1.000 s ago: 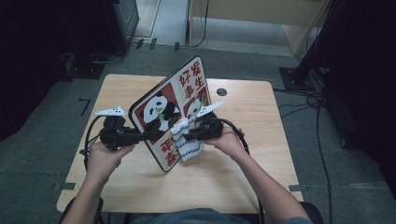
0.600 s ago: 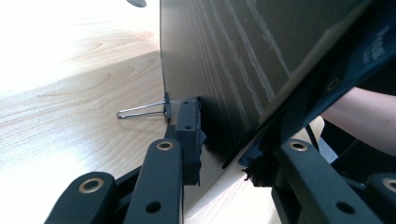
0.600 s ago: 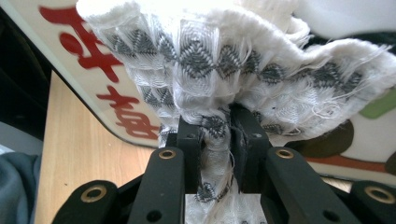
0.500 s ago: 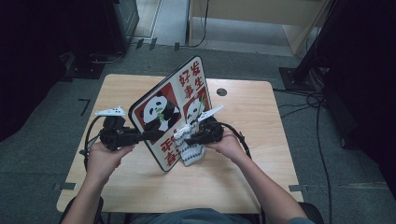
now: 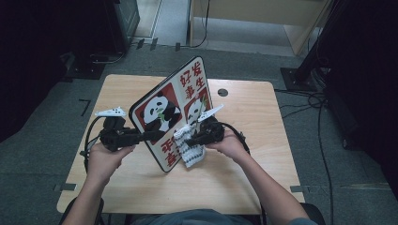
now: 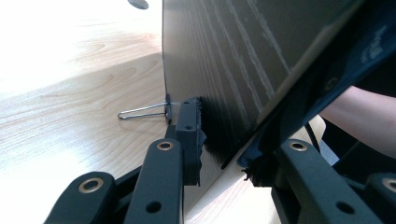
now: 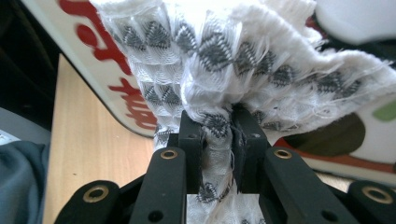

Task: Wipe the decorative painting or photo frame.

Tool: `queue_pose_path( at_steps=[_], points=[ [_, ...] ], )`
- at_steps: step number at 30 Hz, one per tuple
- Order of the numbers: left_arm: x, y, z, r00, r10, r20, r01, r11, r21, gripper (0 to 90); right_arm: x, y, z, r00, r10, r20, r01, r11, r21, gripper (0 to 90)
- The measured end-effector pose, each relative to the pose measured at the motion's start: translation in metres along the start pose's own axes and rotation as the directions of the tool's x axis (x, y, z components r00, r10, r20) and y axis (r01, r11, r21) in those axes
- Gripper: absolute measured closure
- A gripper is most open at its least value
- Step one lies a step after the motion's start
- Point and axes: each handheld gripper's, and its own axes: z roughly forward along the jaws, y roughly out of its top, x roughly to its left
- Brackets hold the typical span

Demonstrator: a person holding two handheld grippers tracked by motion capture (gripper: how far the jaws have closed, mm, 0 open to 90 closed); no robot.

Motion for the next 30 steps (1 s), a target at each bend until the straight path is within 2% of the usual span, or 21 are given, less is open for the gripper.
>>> queue_pose_path(
  at_steps=[4, 8, 16, 20, 24, 30],
  points=[
    [0.0, 0.0, -0.001, 1.0, -0.008, -0.004, 0.008, 1.0, -0.004, 71.8, 0.007, 0.007, -0.009, 0.9999, -0.011, -0.007, 0.011, 1.0, -0.029, 77.4],
    [0.0, 0.0, 0.0, 0.9999, -0.011, -0.002, 0.011, 0.9999, -0.006, 71.5, 0.017, 0.017, -0.018, 0.9991, -0.04, 0.012, 0.04, 0.998, -0.05, 77.4],
    [0.001, -0.003, -0.008, 0.9998, -0.016, -0.008, 0.016, 0.9998, -0.013, 64.5, 0.03, 0.036, -0.031, 0.9986, -0.053, 0.001, 0.053, 0.995, -0.084, 77.4],
    [-0.001, -0.004, -0.012, 0.9999, -0.001, -0.013, 0.001, 1.0, -0.003, 67.1, 0.037, 0.049, -0.038, 0.9982, -0.06, -0.001, 0.06, 0.993, -0.101, 77.3],
    [-0.001, -0.006, -0.017, 0.9997, -0.01, -0.022, 0.01, 0.9998, -0.016, 67.7, 0.046, 0.064, -0.045, 0.997, -0.077, -0.007, 0.075, 0.99, -0.123, 77.3],
    [-0.001, -0.008, -0.02, 0.9997, -0.013, -0.019, 0.013, 0.9996, -0.027, 71.9, 0.063, 0.093, -0.052, 0.9916, -0.13, -0.001, 0.129, 0.984, -0.12, 77.3]
  ],
)
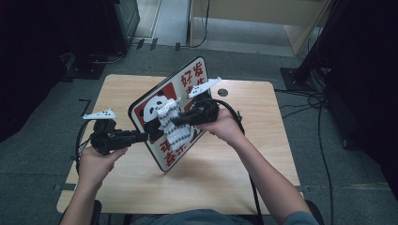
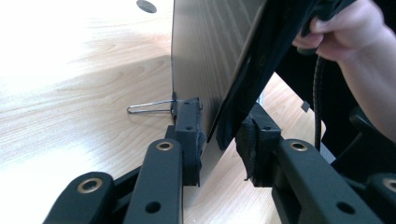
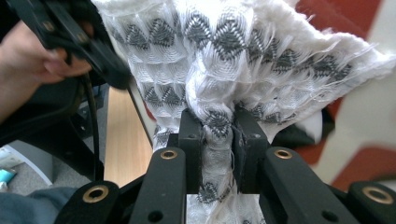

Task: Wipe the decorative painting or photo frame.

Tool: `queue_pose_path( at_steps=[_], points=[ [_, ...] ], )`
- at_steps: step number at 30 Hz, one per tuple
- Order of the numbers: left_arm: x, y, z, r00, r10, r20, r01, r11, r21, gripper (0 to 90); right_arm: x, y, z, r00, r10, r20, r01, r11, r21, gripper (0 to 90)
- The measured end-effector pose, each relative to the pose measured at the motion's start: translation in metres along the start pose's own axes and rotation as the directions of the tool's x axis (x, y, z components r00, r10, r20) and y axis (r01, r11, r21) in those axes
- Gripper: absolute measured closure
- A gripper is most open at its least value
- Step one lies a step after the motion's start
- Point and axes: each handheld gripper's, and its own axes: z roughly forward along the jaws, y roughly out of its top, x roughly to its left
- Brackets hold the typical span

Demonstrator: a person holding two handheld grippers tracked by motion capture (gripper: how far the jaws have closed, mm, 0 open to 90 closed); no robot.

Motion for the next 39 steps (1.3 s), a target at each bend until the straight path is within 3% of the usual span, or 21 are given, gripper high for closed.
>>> queue_pose_path(
  at_steps=[6, 16, 39],
  points=[
    [0.0, 0.0, 0.0, 1.0, 0.001, 0.006, -0.001, 1.0, -0.001, 74.3, 0.012, 0.032, -0.003, 0.9995, -0.031, -0.005, 0.031, 0.999, -0.017, 77.3],
    [0.001, 0.002, 0.0, 0.9999, 0.015, 0.005, -0.015, 0.9999, 0.006, 75.1, 0.026, 0.063, -0.003, 0.9986, -0.053, 0.008, 0.053, 0.998, -0.014, 76.9],
    [0.002, 0.003, 0.0, 0.9998, 0.019, 0.001, -0.019, 0.9998, 0.006, 75.6, 0.024, 0.054, 0.009, 0.9986, -0.052, 0.008, 0.052, 0.999, 0.011, 76.8]
  ],
)
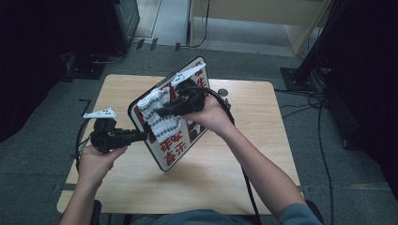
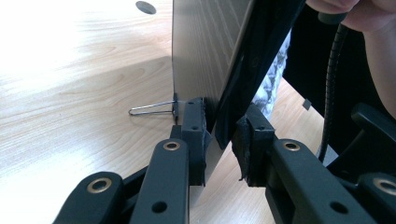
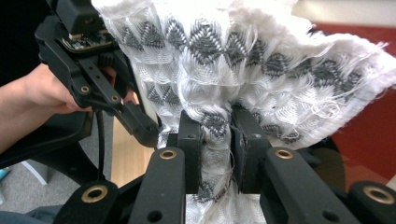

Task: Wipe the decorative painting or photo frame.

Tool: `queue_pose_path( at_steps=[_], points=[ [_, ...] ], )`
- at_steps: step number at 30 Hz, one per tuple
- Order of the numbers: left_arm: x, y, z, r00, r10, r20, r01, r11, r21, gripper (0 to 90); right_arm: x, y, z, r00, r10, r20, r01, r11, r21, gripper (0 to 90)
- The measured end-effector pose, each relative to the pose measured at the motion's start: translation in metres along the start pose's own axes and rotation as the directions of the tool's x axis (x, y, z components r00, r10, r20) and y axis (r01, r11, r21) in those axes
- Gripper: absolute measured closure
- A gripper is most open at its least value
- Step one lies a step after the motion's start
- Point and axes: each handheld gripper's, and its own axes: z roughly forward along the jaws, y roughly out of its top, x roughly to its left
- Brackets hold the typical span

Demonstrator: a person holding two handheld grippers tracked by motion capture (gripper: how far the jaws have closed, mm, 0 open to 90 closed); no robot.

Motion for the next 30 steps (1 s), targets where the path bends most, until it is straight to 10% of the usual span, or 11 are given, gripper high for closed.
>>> queue_pose_path(
  at_steps=[30],
  points=[
    [0.001, 0.0, 0.0, 1.0, 0.0, 0.003, 0.0, 1.0, 0.0, 75.7, -0.008, -0.037, 0.015, 0.9994, 0.026, -0.024, -0.026, 1.0, 0.004, 76.3]
  ],
)
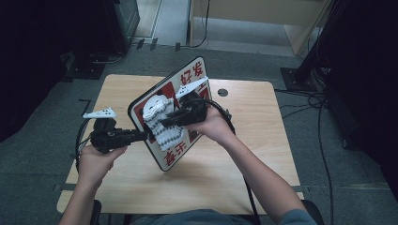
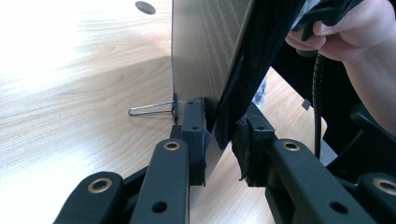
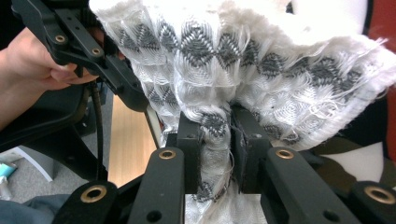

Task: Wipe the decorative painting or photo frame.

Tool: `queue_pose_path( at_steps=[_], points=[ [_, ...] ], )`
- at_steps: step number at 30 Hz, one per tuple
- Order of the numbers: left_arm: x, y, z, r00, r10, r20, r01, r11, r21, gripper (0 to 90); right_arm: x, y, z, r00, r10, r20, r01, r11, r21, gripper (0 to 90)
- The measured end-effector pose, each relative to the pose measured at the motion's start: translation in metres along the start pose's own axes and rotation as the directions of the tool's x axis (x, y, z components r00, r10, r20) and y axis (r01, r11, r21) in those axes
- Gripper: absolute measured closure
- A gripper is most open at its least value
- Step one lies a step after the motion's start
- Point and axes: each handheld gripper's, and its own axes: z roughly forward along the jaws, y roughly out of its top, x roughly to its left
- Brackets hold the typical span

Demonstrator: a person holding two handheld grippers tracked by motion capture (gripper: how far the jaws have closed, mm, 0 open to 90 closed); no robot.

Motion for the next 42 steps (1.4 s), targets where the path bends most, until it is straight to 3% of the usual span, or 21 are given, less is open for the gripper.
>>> queue_pose_path(
  at_steps=[42],
  points=[
    [-0.001, 0.0, 0.0, 1.0, -0.005, 0.003, 0.005, 1.0, 0.005, 75.5, -0.009, -0.052, 0.021, 0.9997, 0.024, -0.011, -0.024, 0.999, 0.047, 76.1]
  ],
)
